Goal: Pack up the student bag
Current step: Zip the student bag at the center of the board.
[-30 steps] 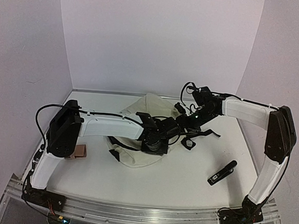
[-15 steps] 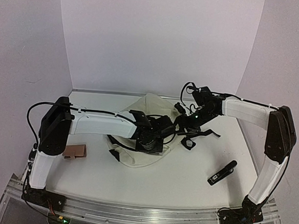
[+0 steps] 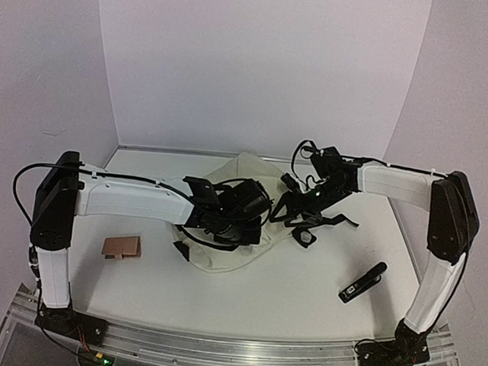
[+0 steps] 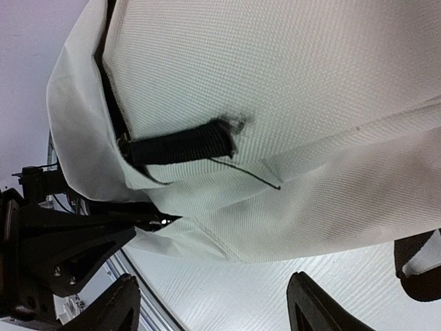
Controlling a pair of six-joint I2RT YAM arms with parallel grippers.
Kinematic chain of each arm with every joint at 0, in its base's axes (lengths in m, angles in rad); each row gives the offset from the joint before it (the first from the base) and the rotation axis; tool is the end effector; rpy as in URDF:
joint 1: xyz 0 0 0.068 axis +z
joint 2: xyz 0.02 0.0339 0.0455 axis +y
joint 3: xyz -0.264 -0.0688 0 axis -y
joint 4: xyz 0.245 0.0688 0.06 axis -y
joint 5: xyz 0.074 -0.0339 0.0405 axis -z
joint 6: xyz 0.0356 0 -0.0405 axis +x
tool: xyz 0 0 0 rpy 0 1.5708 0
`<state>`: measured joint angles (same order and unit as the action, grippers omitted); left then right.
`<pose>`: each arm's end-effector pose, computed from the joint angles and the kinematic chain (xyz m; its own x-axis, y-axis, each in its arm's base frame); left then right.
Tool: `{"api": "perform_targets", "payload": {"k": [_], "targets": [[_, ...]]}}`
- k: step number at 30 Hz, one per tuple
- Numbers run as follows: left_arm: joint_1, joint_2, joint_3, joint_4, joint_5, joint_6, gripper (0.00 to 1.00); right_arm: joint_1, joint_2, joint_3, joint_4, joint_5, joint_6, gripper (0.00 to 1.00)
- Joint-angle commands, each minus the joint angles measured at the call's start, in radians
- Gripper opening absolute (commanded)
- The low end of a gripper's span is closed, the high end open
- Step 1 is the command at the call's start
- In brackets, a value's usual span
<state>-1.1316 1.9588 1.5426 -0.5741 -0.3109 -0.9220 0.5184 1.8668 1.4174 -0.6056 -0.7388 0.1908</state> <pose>0.1916 -0.3822 0.2235 -0.8446 0.0137 -0.5352 0.1942 0.9394 -0.2824 0.3297 0.2157 0.2264 -0.8661 -0.3326 -0.3732 -0.4996 0.5506 0.6687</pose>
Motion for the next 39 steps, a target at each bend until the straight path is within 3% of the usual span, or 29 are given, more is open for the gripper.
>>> {"api": "perform_targets", "payload": {"k": [1, 14, 18, 22, 24, 39], "targets": [[-0.004, -0.085, -0.054, 0.164, 0.038, 0.061, 0.00, 0.020, 0.053, 0.009, 0.050, -0.074, 0.048, 0.74], [-0.024, -0.113, -0.109, 0.293, 0.102, 0.137, 0.00, 0.034, 0.164, 0.081, 0.119, -0.117, 0.165, 0.66], [-0.026, -0.130, -0.129, 0.295, 0.109, 0.131, 0.00, 0.035, 0.167, 0.097, 0.127, -0.080, 0.177, 0.43], [-0.026, -0.160, -0.164, 0.281, 0.096, 0.110, 0.00, 0.026, 0.157, 0.105, 0.126, -0.040, 0.177, 0.07], [-0.026, -0.177, -0.183, 0.266, 0.085, 0.095, 0.00, 0.015, 0.152, 0.101, 0.125, -0.019, 0.177, 0.00], [-0.026, -0.322, -0.353, 0.191, 0.059, 0.025, 0.00, -0.109, 0.126, 0.133, 0.101, 0.120, 0.129, 0.00]]}}
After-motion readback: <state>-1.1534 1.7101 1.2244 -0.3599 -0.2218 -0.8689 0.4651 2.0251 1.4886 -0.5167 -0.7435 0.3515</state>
